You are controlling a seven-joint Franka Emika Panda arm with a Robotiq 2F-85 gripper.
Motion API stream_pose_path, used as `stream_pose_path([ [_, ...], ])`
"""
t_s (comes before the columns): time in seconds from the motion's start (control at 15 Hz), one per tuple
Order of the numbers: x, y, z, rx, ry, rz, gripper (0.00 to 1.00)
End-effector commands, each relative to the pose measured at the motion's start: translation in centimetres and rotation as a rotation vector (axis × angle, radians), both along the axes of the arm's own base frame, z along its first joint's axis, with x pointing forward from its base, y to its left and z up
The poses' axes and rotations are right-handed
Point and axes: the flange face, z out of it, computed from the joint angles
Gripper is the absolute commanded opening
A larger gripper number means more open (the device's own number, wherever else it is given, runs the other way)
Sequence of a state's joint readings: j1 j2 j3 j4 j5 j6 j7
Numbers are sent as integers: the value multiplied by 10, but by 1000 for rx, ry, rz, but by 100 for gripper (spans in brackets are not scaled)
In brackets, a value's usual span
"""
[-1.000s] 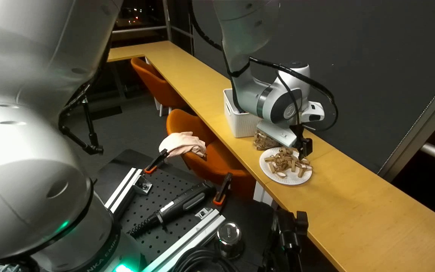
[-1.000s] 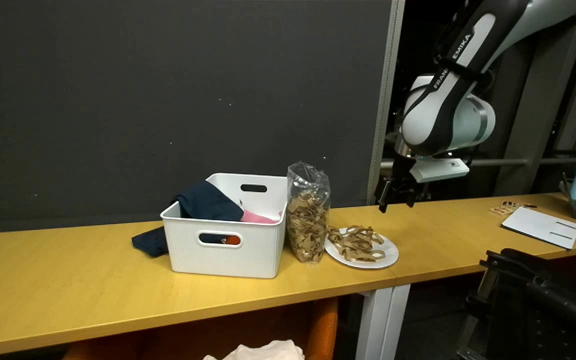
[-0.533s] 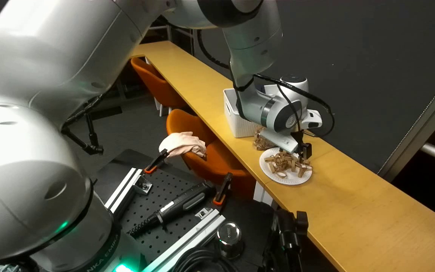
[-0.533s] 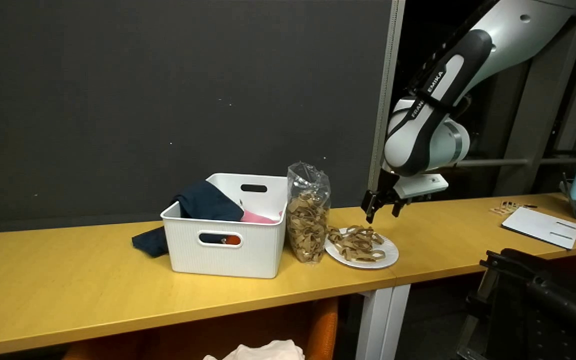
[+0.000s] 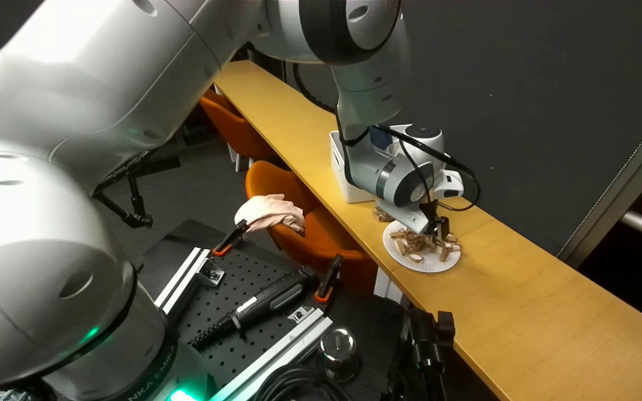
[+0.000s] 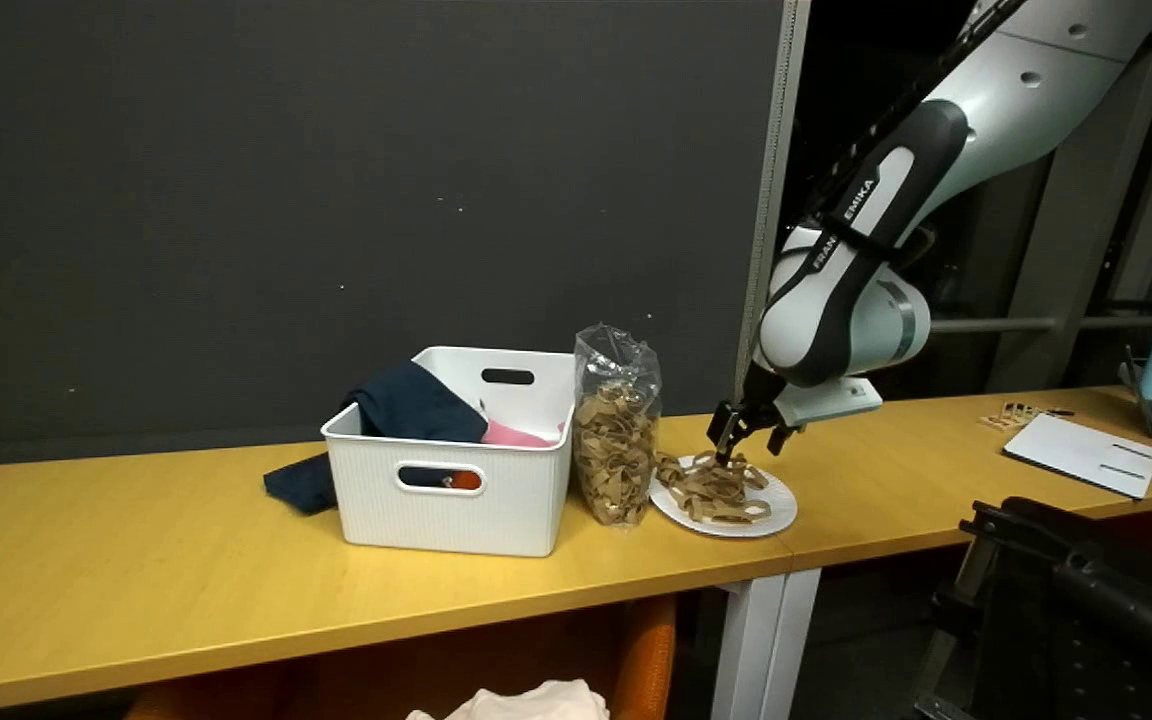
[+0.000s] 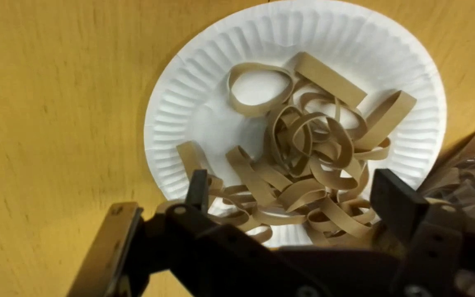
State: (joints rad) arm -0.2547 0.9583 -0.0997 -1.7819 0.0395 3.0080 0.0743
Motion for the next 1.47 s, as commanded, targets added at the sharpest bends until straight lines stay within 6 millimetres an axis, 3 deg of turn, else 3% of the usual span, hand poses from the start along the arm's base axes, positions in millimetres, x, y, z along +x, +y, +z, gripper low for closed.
stream_pose_path([
  [0.0, 13, -2, -20, 12, -44, 1, 100],
  [0.53, 42, -10, -54, -11, -43, -4, 100],
  [0.8, 44, -11, -65, -5, -41, -10, 100],
  [1.4, 43, 0, -66, 9, -40, -23, 100],
])
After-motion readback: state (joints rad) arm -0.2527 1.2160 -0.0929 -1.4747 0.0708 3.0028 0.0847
